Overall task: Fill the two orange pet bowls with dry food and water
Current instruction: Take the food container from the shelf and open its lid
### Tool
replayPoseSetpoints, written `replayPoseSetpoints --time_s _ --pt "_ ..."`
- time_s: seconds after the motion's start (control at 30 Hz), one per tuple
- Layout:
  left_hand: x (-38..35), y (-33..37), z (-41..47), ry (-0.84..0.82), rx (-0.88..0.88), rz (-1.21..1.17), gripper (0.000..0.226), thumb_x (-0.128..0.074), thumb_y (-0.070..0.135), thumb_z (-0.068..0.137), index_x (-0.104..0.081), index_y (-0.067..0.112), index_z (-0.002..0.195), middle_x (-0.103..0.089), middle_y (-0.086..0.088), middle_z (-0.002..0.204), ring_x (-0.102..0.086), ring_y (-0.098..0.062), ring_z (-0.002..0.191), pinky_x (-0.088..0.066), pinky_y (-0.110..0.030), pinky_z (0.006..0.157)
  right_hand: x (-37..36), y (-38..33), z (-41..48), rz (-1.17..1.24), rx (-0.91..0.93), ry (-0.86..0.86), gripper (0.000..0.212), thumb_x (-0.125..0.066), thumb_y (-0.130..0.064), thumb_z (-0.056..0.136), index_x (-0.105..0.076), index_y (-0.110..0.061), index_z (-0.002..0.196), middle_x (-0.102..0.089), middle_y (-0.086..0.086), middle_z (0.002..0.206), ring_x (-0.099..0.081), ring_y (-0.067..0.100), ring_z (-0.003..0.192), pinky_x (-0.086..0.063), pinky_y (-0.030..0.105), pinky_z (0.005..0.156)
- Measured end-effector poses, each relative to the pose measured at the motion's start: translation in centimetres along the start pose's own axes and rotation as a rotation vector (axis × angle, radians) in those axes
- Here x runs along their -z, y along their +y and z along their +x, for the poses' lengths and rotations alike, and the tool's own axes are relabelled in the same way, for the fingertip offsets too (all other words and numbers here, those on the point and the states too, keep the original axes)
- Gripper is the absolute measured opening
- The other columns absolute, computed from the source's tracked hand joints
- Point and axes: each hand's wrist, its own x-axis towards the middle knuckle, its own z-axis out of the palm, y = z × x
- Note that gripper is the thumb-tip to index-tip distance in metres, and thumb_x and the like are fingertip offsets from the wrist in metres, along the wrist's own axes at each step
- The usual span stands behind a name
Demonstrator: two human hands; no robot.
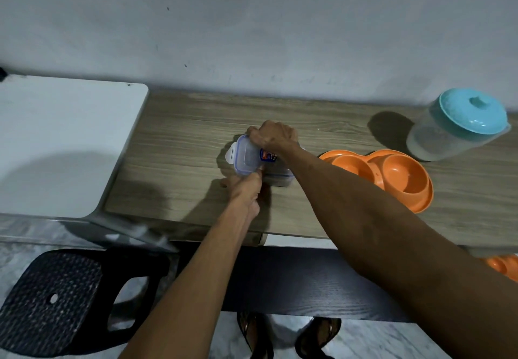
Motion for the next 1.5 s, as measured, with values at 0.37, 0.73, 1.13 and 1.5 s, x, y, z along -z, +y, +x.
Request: replayPoseSetpoints --time_s 0.37,0.73,1.13,1.5 --pt "-0.1 -0.4 -0.5 0.052 -0.086 0.075 0.049 -0.076 0.015 0.083 -0.046 0.013 0.121 -0.061 -0.006 0.113 -0.060 -0.022 0.108 -0.048 -0.037 0.103 0.0 -0.1 -0.3 0.034 0.002 0.076 0.056 -0.040 -0.054 0.095 -0.071 -0.008 0.104 -0.068 0.017 0.113 -0.061 0.033 0.104 -0.034 0.032 0.078" --pt "1.4 0.2 -2.0 -0.070 -0.159 0.212 0.059 -0.077 0.027 0.082 -0.046 0.023 0.132 -0.063 -0.007 0.126 -0.062 -0.025 0.110 -0.052 -0.042 0.092 1.9 2.1 -3.0 0.204 -0.002 0.200 0.052 -0.047 -0.046 0.091 -0.050 -0.009 0.127 -0.047 0.017 0.136 -0.044 0.038 0.127 -0.034 0.049 0.103" --pt "3.7 1.7 -4.9 -0.215 -0.012 0.270 0.078 -0.040 0.074 0.086 -0.044 0.022 0.144 -0.057 -0.013 0.133 -0.057 -0.026 0.110 -0.043 -0.036 0.088 3.0 7.6 -6.5 0.711 -0.336 -0.015 0.026 -0.065 -0.023 0.079 -0.064 0.003 0.085 -0.061 0.018 0.079 -0.060 0.032 0.067 -0.047 0.030 0.049" --pt "4.0 2.2 -4.3 -0.171 0.041 0.146 0.075 -0.022 0.066 0.096 -0.048 0.010 0.139 -0.054 -0.022 0.135 -0.054 -0.034 0.122 -0.040 -0.046 0.103 6.3 5.8 -6.0 1.027 -0.263 -0.101 0.022 -0.065 0.003 0.084 -0.053 -0.008 0.069 -0.051 0.012 0.068 -0.049 0.022 0.057 -0.044 0.027 0.047"
